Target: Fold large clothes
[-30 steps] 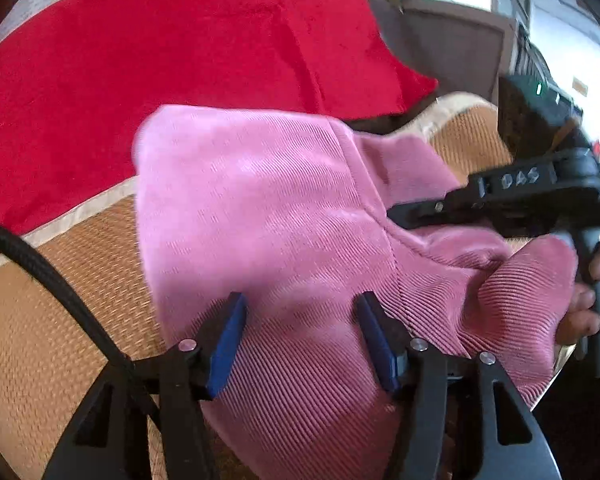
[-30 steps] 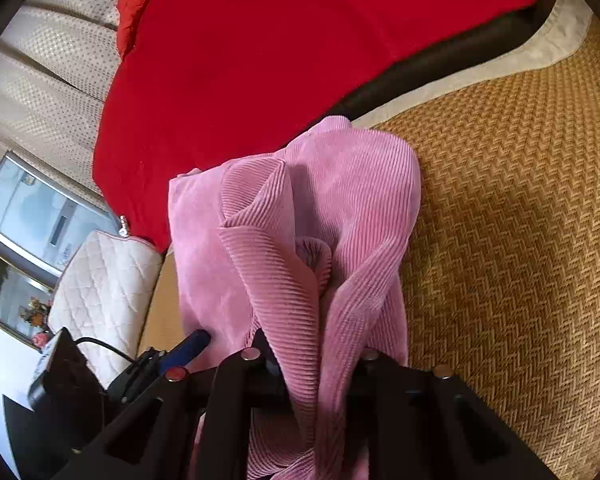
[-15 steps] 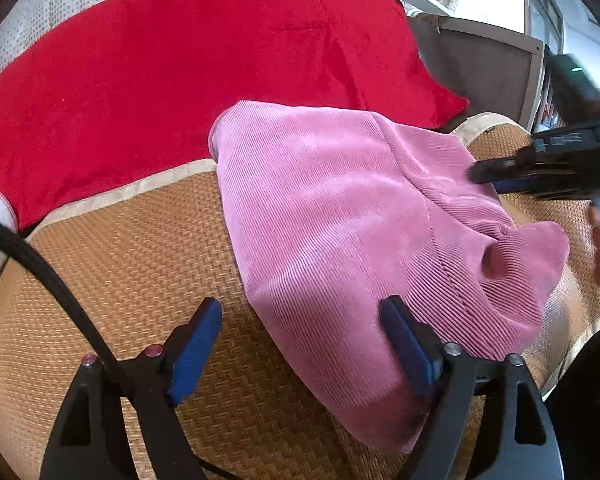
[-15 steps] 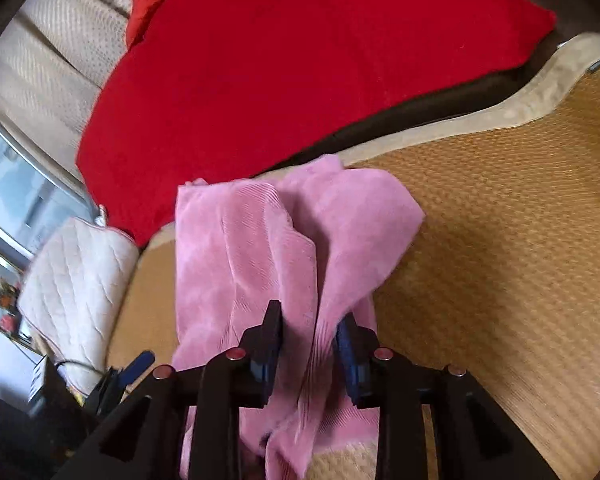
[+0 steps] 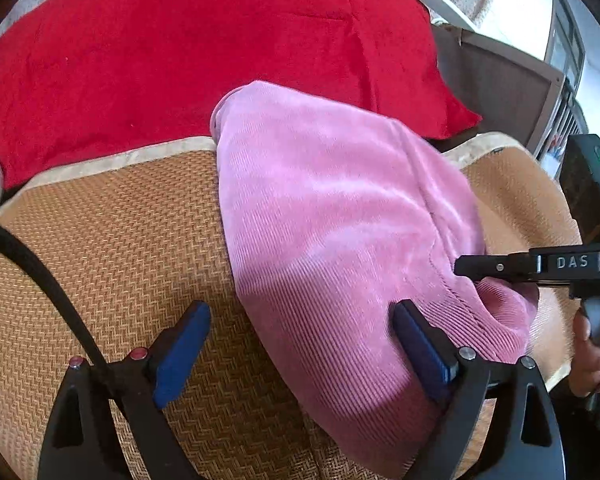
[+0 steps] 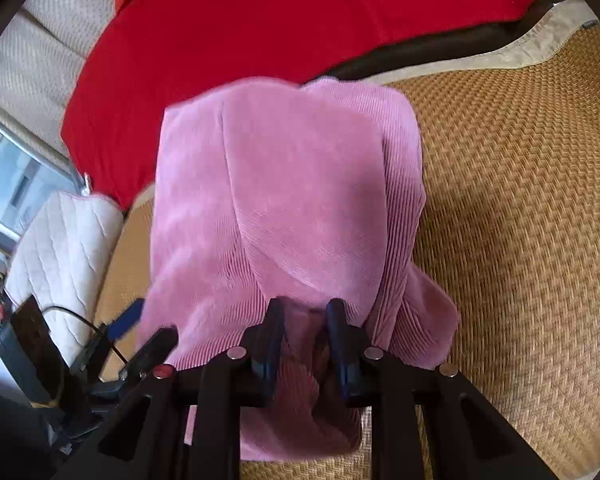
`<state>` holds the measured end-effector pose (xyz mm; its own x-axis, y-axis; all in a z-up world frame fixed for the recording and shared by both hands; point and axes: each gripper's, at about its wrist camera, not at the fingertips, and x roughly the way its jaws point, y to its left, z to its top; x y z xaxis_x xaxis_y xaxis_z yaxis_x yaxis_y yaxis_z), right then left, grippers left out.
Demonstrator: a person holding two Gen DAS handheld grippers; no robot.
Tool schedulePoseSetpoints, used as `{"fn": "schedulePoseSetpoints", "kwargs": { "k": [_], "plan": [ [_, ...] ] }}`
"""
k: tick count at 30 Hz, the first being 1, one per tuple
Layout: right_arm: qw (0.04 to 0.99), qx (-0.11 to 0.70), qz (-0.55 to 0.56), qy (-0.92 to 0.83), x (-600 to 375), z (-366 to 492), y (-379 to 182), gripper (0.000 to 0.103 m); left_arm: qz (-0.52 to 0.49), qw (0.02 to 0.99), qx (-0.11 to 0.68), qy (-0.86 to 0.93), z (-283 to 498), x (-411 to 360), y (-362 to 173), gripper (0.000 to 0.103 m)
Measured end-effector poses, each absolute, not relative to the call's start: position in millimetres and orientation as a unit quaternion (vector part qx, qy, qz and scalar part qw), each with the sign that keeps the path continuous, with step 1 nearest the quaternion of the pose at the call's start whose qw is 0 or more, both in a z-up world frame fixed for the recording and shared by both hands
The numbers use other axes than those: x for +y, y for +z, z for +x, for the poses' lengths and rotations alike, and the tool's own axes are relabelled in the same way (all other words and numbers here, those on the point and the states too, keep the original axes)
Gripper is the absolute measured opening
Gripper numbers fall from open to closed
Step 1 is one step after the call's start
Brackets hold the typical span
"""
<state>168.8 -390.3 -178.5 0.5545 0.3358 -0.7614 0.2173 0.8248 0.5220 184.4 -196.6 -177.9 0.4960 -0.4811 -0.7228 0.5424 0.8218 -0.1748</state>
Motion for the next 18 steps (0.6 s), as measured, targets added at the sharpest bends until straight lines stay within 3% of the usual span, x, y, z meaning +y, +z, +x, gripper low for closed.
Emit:
{"fn": "schedulePoseSetpoints", "kwargs": {
  "k": [5, 11, 14, 18],
  "plan": [
    [0.848, 0.482, 0.220, 0.008, -376.2, 185.3, -175.3, 0.024, 0.015, 0.880, 0.389, -0.271, 193.7, -180.5, -163.8, 0.093],
    [0.834, 0.500, 0.234, 0.012, -385.8, 205.6, -175.3, 0.024, 0.012, 0.865, 0.423, -0.269, 204.7, -185.7, -181.9, 0.098],
    [0.817, 0.520, 0.246, 0.029, -396.2, 210.2, -154.4, 0.026, 0.016, 0.865, 0.421, -0.272, 205.1, -186.7, -182.5, 0.098],
    [0.845, 0.474, 0.238, 0.074, -394.1, 217.4, -112.4, 0.028, 0.021, 0.866, 0.417, -0.275, 206.0, -187.7, -180.8, 0.098]
  ]
}}
